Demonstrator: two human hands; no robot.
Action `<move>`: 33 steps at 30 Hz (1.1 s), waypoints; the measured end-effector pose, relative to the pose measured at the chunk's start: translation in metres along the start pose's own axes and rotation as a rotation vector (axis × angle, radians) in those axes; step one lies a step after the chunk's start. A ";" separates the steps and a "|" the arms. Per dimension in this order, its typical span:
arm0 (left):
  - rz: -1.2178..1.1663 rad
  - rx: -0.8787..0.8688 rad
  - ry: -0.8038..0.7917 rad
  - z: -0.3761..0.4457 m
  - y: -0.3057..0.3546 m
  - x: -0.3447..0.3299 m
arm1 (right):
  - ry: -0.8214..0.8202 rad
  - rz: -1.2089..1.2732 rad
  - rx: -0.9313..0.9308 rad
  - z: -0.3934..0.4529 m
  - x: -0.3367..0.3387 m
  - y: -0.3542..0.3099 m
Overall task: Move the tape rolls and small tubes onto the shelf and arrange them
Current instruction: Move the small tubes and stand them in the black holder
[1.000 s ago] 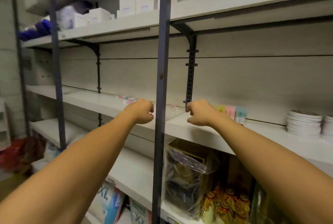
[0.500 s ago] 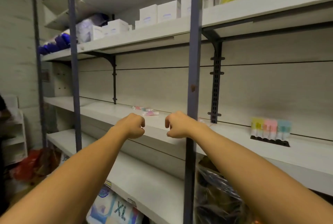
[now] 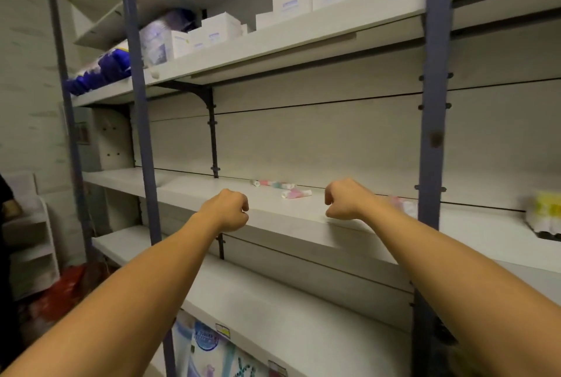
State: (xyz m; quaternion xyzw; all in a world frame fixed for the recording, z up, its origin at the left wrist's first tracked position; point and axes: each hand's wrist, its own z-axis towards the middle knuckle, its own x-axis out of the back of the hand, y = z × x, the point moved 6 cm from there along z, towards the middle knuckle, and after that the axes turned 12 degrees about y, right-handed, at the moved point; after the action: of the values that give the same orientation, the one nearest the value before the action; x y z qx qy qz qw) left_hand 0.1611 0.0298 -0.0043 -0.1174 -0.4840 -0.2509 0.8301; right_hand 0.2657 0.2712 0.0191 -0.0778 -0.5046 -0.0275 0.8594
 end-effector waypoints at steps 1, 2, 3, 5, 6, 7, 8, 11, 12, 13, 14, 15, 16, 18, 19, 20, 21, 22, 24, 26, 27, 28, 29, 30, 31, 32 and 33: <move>-0.003 -0.001 0.001 0.005 -0.008 -0.004 | -0.005 -0.005 -0.012 0.006 -0.006 -0.002; -0.005 0.000 0.004 0.010 -0.016 -0.009 | -0.006 -0.011 -0.021 0.012 -0.012 -0.005; -0.008 0.001 0.013 0.017 -0.024 -0.013 | -0.004 -0.015 -0.027 0.020 -0.018 -0.008; -0.027 0.009 0.033 0.032 -0.039 -0.022 | 0.002 -0.024 -0.030 0.037 -0.028 -0.014; -0.037 0.012 0.040 0.040 -0.046 -0.027 | 0.005 -0.029 -0.029 0.046 -0.033 -0.017; -0.040 0.011 0.046 0.049 -0.053 -0.032 | 0.006 -0.034 -0.029 0.057 -0.039 -0.020; -0.038 0.006 0.050 0.058 -0.060 -0.037 | 0.011 -0.036 -0.027 0.067 -0.044 -0.024; -0.033 -0.013 0.068 0.089 -0.076 -0.050 | 0.029 -0.029 -0.025 0.099 -0.059 -0.033; -0.034 -0.019 0.072 0.100 -0.080 -0.054 | 0.036 -0.025 -0.022 0.111 -0.063 -0.035; -0.027 -0.027 0.067 0.112 -0.085 -0.059 | 0.038 -0.022 -0.018 0.123 -0.067 -0.037; -0.010 -0.038 0.057 0.124 -0.089 -0.064 | 0.036 -0.023 -0.020 0.134 -0.071 -0.040; 0.012 -0.049 0.047 0.137 -0.094 -0.069 | 0.034 -0.031 -0.028 0.147 -0.075 -0.041; 0.024 -0.052 0.040 0.151 -0.100 -0.074 | 0.041 -0.041 -0.033 0.160 -0.080 -0.041; 0.019 -0.055 0.028 0.178 -0.110 -0.083 | 0.067 -0.049 -0.031 0.188 -0.087 -0.040; 0.016 -0.063 0.023 0.192 -0.115 -0.088 | 0.080 -0.049 -0.028 0.201 -0.089 -0.040; 0.014 -0.072 0.017 0.204 -0.118 -0.093 | 0.088 -0.050 -0.025 0.213 -0.090 -0.039; 0.016 -0.083 0.011 0.216 -0.121 -0.097 | 0.091 -0.051 -0.022 0.224 -0.091 -0.038; 0.020 -0.096 0.008 0.228 -0.124 -0.101 | 0.091 -0.051 -0.023 0.234 -0.092 -0.037; 0.021 -0.120 0.003 0.249 -0.128 -0.111 | 0.090 -0.050 -0.026 0.250 -0.095 -0.035; 0.016 -0.142 -0.010 0.268 -0.133 -0.122 | 0.086 -0.059 -0.024 0.261 -0.100 -0.035; 0.018 -0.157 -0.019 0.276 -0.135 -0.129 | 0.076 -0.067 -0.021 0.266 -0.104 -0.035; 0.024 -0.172 -0.031 0.283 -0.137 -0.136 | 0.067 -0.077 -0.018 0.269 -0.108 -0.035; 0.024 -0.184 -0.042 0.290 -0.139 -0.143 | 0.061 -0.088 -0.015 0.272 -0.112 -0.034; 0.021 -0.191 -0.048 0.296 -0.140 -0.148 | 0.061 -0.101 -0.016 0.275 -0.115 -0.033; 0.013 -0.201 -0.046 0.303 -0.142 -0.154 | 0.061 -0.115 -0.015 0.277 -0.118 -0.032; 0.004 -0.207 -0.044 0.309 -0.143 -0.160 | 0.060 -0.126 -0.016 0.279 -0.122 -0.031; -0.007 -0.212 -0.040 0.315 -0.145 -0.166 | 0.060 -0.133 -0.018 0.280 -0.125 -0.030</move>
State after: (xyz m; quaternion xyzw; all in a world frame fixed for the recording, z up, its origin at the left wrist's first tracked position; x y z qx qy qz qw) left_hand -0.2181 0.0953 0.0045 -0.2079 -0.4716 -0.3012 0.8023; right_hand -0.0413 0.2830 0.0474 -0.0509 -0.4822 -0.0915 0.8698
